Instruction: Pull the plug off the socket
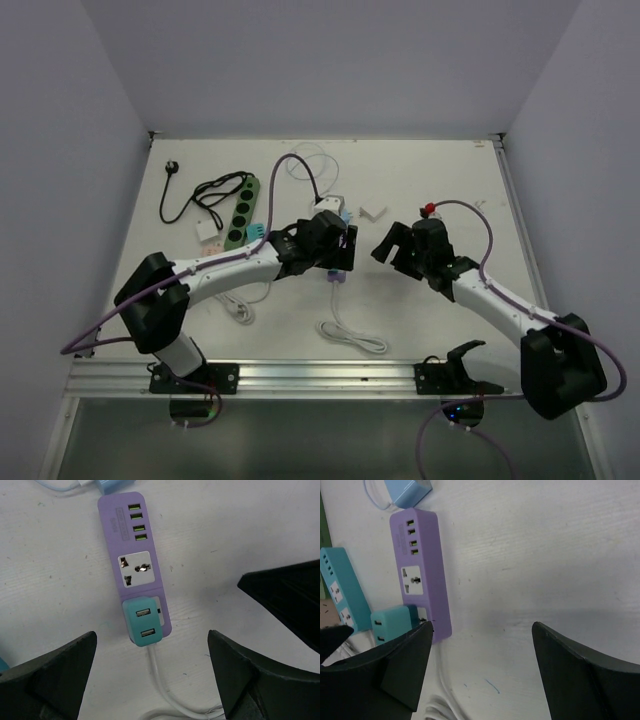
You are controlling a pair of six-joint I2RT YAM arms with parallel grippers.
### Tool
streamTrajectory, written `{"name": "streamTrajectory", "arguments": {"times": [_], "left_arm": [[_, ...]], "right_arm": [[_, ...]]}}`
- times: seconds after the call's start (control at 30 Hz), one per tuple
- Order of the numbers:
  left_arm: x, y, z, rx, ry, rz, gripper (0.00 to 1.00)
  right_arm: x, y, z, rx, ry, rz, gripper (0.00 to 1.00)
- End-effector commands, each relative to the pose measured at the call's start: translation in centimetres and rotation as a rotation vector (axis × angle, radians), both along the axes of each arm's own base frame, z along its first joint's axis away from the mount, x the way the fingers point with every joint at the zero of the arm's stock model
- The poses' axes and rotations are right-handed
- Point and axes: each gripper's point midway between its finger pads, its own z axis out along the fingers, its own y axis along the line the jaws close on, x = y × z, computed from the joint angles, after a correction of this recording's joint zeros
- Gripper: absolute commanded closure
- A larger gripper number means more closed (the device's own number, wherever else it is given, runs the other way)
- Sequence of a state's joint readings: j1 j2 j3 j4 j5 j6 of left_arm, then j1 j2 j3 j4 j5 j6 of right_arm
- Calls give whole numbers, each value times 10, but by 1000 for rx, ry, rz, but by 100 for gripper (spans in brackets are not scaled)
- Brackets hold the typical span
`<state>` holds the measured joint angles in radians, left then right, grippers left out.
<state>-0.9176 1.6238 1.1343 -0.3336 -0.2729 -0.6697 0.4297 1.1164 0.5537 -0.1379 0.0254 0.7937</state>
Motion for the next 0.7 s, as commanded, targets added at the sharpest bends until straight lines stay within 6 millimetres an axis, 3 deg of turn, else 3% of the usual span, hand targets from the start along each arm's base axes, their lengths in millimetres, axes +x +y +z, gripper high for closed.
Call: {"name": "streamTrajectory", "arguments": {"times": [0.0, 0.03, 0.07, 0.1, 0.13, 0.2, 0.33, 0.37, 0.43, 0.47, 0.53, 0.57, 0.63, 0.67], "left_arm": [[7, 0, 24, -70, -48, 75, 4], [4, 8, 20, -58, -52, 90, 3], [3, 12, 22, -67, -61, 99, 3], [1, 16, 33, -96, -82, 102, 2], [-3, 22, 28, -93, -84, 106, 2], [-6, 27, 39, -126, -110, 103, 2], [-20, 37, 23, -111, -83, 78, 2], [-21, 37, 21, -114, -76, 79, 2], [-25, 39, 18, -118, -67, 71, 2], [-26, 39, 19, -124, -71, 69, 2], [-27, 41, 17, -125, -77, 72, 2], [-26, 42, 18, -124, -81, 72, 2], [-25, 43, 18, -120, -90, 75, 2], [-25, 42, 19, -122, -94, 73, 2]], "right_arm": [[45, 29, 33, 105, -98, 90, 16], [50, 33, 17, 82, -43, 111, 16], [64, 44, 30, 94, -64, 147, 16], [68, 49, 27, 84, -50, 178, 16], [71, 54, 24, 85, -25, 201, 16], [83, 65, 15, 91, 18, 239, 15], [99, 77, 0, 85, 77, 259, 14], [107, 83, 7, 87, 65, 265, 14], [105, 89, -8, 52, 119, 278, 14], [112, 95, -1, 43, 105, 283, 14], [107, 99, -15, -35, 152, 292, 13], [113, 104, -6, -53, 134, 294, 13], [110, 101, -20, -136, 180, 272, 13], [116, 102, -17, -151, 170, 259, 13]]}}
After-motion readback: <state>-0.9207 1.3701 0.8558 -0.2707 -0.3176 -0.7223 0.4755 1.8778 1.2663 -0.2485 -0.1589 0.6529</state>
